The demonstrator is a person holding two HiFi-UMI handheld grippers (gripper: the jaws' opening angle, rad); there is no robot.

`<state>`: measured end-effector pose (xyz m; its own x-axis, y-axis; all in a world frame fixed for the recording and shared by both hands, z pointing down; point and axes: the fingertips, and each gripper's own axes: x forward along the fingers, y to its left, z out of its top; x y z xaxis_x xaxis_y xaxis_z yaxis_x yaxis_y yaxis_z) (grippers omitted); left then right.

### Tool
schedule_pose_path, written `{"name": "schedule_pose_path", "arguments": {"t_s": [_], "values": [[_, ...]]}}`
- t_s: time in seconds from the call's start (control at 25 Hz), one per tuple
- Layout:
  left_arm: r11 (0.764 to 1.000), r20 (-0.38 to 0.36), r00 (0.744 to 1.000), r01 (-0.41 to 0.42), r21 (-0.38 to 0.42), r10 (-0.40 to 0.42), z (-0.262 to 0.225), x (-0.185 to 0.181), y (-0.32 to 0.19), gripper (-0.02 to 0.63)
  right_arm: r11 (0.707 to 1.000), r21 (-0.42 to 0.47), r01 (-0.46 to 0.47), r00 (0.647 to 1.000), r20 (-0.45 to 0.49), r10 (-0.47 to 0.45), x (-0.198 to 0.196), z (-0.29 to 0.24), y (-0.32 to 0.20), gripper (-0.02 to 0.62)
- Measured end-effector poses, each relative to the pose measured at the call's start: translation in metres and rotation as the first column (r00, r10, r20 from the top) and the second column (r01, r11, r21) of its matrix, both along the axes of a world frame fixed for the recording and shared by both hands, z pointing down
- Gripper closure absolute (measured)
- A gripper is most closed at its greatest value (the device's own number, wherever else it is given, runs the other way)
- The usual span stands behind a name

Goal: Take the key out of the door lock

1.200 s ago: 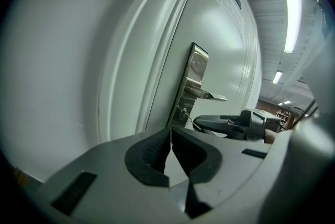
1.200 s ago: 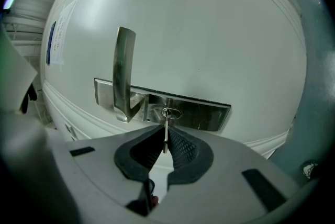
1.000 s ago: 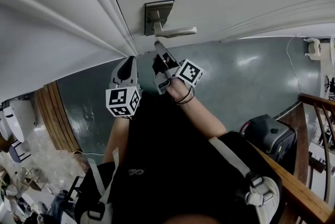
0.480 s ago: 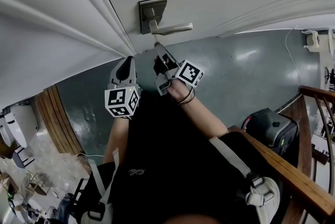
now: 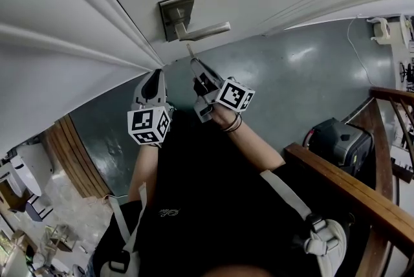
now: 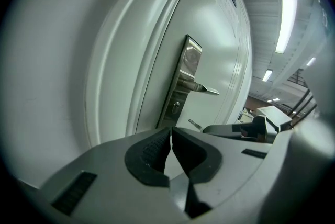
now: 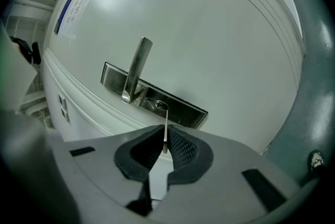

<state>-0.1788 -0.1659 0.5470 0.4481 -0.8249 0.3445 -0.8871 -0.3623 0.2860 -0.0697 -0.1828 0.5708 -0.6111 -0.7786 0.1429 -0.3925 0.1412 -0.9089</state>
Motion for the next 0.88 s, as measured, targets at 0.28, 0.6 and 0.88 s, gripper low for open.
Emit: {"name": "schedule_pose_path", "arguments": {"t_s": [0.28,0.6,0.88], "values": [[0.996,-0.006,0.997,-0.083,-0.012,0.083,0.002,0.006,-0.001,0.578,1.000,0.009,-0.016,0.993,-0.120,0.017,0.004,0.007,0.024,0.565],[0.983,-0.009,0.985,-0.170,-0.064,0.170,0.026,0.021,0.006,0.578,0.999,0.049,0.002,0.944,-0.329,0.014,0.016,0.011,0.056,0.563],[0.989,0.009,0.992,-0.128,-0.072,0.129,0.027,0.040,0.030,0.578,0.984,0.090,0.155,0.846,-0.526,-0.085,0.035,0.009,0.083,0.563]]}}
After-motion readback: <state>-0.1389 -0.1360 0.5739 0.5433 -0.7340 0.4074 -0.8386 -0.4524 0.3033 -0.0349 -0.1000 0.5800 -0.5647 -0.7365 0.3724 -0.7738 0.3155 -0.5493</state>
